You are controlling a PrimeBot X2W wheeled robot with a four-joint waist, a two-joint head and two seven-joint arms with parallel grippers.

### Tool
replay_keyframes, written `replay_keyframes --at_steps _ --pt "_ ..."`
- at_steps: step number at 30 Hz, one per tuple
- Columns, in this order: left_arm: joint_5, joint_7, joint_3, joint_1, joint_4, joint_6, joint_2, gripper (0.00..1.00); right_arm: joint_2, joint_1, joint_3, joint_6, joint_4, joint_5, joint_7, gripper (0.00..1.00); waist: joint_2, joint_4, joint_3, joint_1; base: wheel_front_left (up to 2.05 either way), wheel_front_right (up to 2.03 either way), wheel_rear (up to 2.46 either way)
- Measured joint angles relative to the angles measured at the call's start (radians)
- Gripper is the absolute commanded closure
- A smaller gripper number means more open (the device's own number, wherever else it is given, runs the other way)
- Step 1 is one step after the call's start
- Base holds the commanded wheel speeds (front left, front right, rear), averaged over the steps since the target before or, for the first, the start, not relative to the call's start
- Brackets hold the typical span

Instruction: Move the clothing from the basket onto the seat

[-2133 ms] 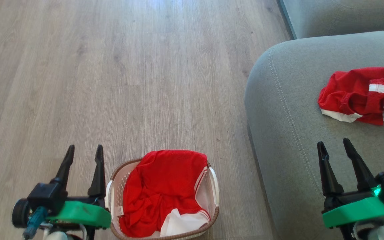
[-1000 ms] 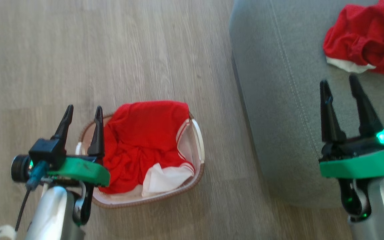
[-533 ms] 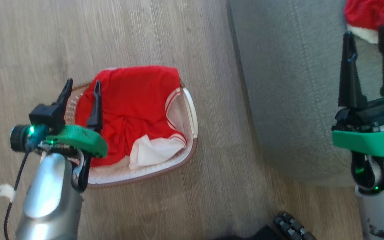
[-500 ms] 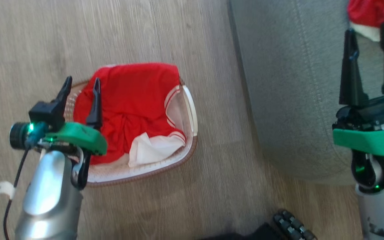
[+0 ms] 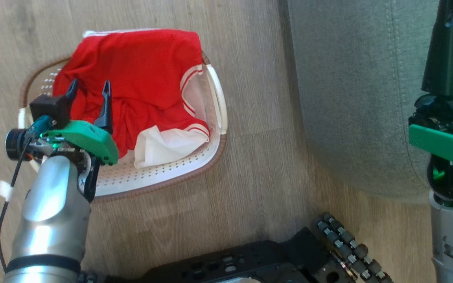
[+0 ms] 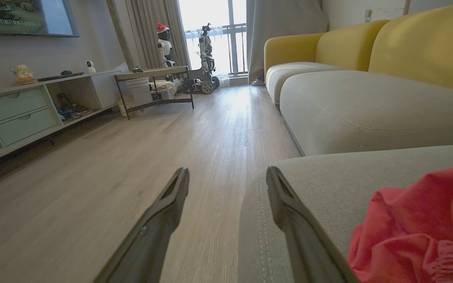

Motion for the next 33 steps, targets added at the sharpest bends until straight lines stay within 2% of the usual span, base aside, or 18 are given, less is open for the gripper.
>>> replay_keyframes --at_steps 12,18,30,31,32,33 --pt "-0.013 0.004 -0.004 -0.190 0.331 -0.022 0.026 0.00 0.008 -0.060 0.008 0.000 -0.031 -0.004 0.000 0.00 0.0000 -0.028 0.110 0.0000 0.00 0.00 0.00" --pt "-0.016 0.074 -0.025 -0.256 0.458 -0.030 0.030 0.00 0.014 -0.062 0.021 0.000 -0.036 -0.007 0.000 0.00 0.0000 -0.051 0.145 -0.0001 0.00 0.00 0.00" --pt "-0.015 0.258 -0.084 -0.323 0.515 -0.032 0.056 0.02 0.032 -0.099 0.033 0.000 -0.039 -0.007 0.000 0.00 0.0000 -0.093 0.199 -0.0001 0.00 0.00 0.00" --pt "-0.019 0.269 -0.088 -0.327 0.515 -0.032 0.058 0.51 0.033 -0.099 0.034 0.000 -0.038 -0.007 0.000 0.00 0.0000 -0.096 0.202 -0.0001 0.00 0.00 0.00" --pt "-0.019 0.275 -0.091 -0.333 0.517 -0.032 0.061 0.85 0.034 -0.099 0.035 0.000 -0.037 -0.007 0.000 0.00 0.0000 -0.098 0.205 -0.0001 0.00 0.00 0.00" --pt "-0.021 0.276 -0.093 -0.334 0.517 -0.032 0.068 1.00 0.035 -0.099 0.035 0.000 -0.036 -0.007 0.000 0.00 0.0000 -0.100 0.207 -0.0001 0.00 0.00 0.00"
